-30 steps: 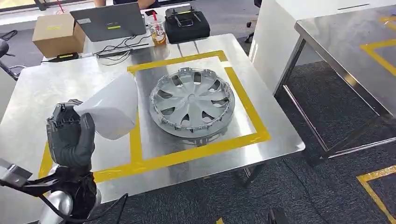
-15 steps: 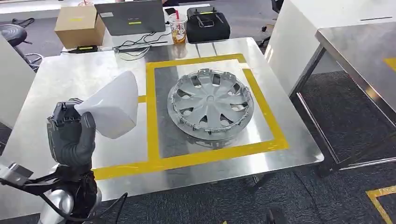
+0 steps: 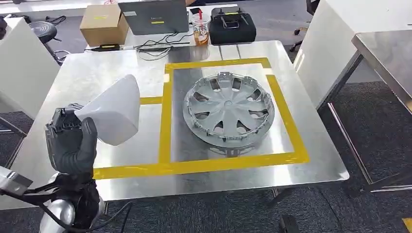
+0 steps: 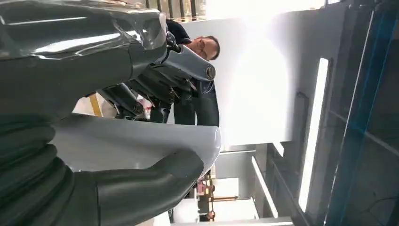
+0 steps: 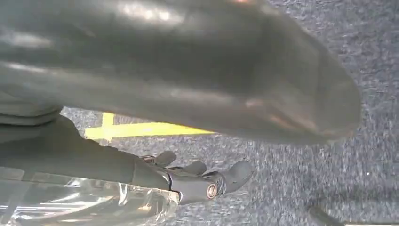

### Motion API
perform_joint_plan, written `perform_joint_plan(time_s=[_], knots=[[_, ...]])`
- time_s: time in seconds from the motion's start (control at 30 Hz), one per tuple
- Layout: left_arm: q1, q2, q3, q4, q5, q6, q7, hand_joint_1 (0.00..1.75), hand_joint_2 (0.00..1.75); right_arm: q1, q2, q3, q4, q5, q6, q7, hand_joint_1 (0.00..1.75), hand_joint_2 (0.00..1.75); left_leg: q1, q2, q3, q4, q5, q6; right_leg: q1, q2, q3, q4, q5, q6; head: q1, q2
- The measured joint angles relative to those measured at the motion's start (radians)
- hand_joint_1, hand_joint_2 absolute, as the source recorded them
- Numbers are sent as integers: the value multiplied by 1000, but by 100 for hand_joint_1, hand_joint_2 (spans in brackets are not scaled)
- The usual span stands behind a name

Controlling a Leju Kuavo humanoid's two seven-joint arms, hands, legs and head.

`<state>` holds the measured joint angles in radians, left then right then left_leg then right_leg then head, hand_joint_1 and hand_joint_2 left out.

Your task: Take the parts from the cabinet and place them on the table.

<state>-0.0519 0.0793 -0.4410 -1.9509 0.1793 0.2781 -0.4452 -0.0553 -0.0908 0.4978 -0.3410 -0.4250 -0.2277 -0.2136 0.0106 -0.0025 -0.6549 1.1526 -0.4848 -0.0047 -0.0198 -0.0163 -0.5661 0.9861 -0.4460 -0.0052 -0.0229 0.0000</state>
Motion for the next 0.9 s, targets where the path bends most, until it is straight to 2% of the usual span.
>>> perform_joint_plan(time_s=[0.03, 0.07, 0.13, 0.2, 0.23, 0.27, 0.3, 0.33, 0.37, 0.4, 0.43, 0.47, 0.53, 0.57, 0.6, 0.7, 0.73, 0.77, 0.8, 0.87, 0.9], knots=[[0, 0, 0, 0, -1, 0, 1, 175, 175, 0, 1, 0, 0, -1, 0, 0, 0, 0, -2, 6, 56, -101, 39, 8, 1, -1, 3, 0, 0, 0, 0, 0], [-2, 0, 0, 0, -3, 0, 3, 175, 175, 0, 5, 0, 0, -3, 0, -1, 0, 0, -8, 19, 83, -155, 30, 14, 6, -2, 2, 0, -2, 4, 1, 0], [-2, 0, -2, 0, -14, 0, 7, 175, 175, 1, 5, 0, 0, -6, 0, -2, 0, 0, -12, 15, 78, -154, 33, 17, 10, -5, -2, 1, -2, 12, 1, 0], [-2, 2, -2, 0, -26, -2, 9, 175, 175, 1, 6, 0, 0, -6, 0, -3, 0, 0, -14, 11, 76, -159, 36, 28, 9, -9, 2, -6, 1, 24, 0, 0], [-1, 2, -2, 0, -35, -2, 10, 175, 175, 1, 6, 0, -2, -6, 0, -5, 0, 0, -2, 9, 93, -173, 46, 38, 8, -7, -7, 1, -5, 28, 1, 0], [-4, 2, -2, 0, -44, -3, 10, 175, 175, 1, 5, 0, -2, -7, 0, -6, 0, 0, -3, 8, 95, -176, 49, 44, 7, 2, -19, 32, -23, 27, 5, 0], [-6, 2, -3, 0, -53, -3, 11, 175, 175, 1, 5, 0, -2, -7, 0, -6, 0, 0, -4, 6, 94, -176, 49, 45, 6, 5, -53, 103, -57, 23, 6, 0], [-5, 2, -3, 1, -60, -3, 13, 175, 175, 2, 4, 0, -2, -8, 0, -6, 0, 0, -5, 3, 93, -176, 49, 46, 4, 7, -98, 197, -93, 20, 6, 0], [-6, 2, -3, 3, -71, -5, 14, 175, 175, 5, 3, 0, -2, -8, 0, -6, 0, 0, -6, 0, 92, -175, 48, 47, 4, 9, -141, 281, -121, 20, 6, 0], [-6, 2, -3, 4, -77, -6, 15, 175, 175, 6, 3, 0, -2, -8, 0, -6, 0, 0, -7, -4, 92, -175, 48, 47, 4, 10, -168, 332, -131, 25, 7, 0], [-7, 2, -3, 6, -91, -6, 17, 175, 175, 7, 3, 0, -2, -8, 0, -6, 0, 0, -7, -7, 93, -175, 48, 46, 3, 10, -171, 327, -121, 33, 6, 0], [-13, 3, -4, 9, -107, -6, 21, 175, 175, 7, 3, 0, -2, -8, 2, -6, 0, 0, -7, -12, 94, -174, 47, 46, 2, 10, -145, 269, -91, 43, 7, 0], [-30, 4, -8, 16, -145, -6, 26, 175, 175, 3, 2, 0, -2, -8, 2, -6, 0, 0, -6, -20, 95, -168, 43, 39, -2, 11, -48, 64, -8, 60, 7, 0], [-41, 5, -10, 20, -169, -7, 32, 175, 175, 0, 2, 0, -2, -7, 3, -6, 0, 0, -8, -22, 92, -164, 39, 34, -3, 13, -26, 4, 4, 52, 7, 0], [-51, 6, -10, 24, -192, -9, 39, 175, 175, -1, 3, 0, -2, -6, 5, -6, 0, 0, -15, -25, 90, -160, 36, 28, 2, 14, -19, 2, 8, 40, 5, 0], [-83, 13, -17, 43, -281, -18, 60, 175, 175, -7, 4, 0, -2, -5, 11, -4, 0, 0, -11, -24, 89, -161, 36, 18, 7, 14, -23, 7, 10, 20, 5, 0], [-94, 14, -21, 48, -316, -19, 67, 175, 175, -9, 6, 0, -3, -5, 12, -4, 0, 0, -9, -22, 85, -155, 29, 11, -5, 14, -20, 4, 13, 13, 5, 0], [-110, 15, -25, 55, -358, -18, 75, 175, 175, -11, 6, 0, -3, -3, 13, -3, 0, 0, -9, -15, 74, -131, 12, 6, -4, 14, -18, 4, 12, 8, 3, 0], [-130, 17, -29, 65, -392, -18, 82, 175, 175, -13, 6, 0, -3, -3, 13, -3, 0, 0, -6, -11, 48, -74, -21, 2, -4, 14, -18, 4, 12, 2, -2, 0], [-165, 19, -40, 92, -470, -8, 98, 175, 175, -14, 6, 0, -3, 1, 13, -3, 0, 0, -2, -6, -42, 110, -99, -5, -1, 13, -19, 4, 11, 1, -2, 0], [-176, 22, -46, 107, -509, 0, 104, 175, 175, -14, 7, 0, -3, 3, 13, -2, 0, 0, -1, -4, -73, 170, -112, -7, -1, 13, -19, 4, 11, 1, -1, 0]])
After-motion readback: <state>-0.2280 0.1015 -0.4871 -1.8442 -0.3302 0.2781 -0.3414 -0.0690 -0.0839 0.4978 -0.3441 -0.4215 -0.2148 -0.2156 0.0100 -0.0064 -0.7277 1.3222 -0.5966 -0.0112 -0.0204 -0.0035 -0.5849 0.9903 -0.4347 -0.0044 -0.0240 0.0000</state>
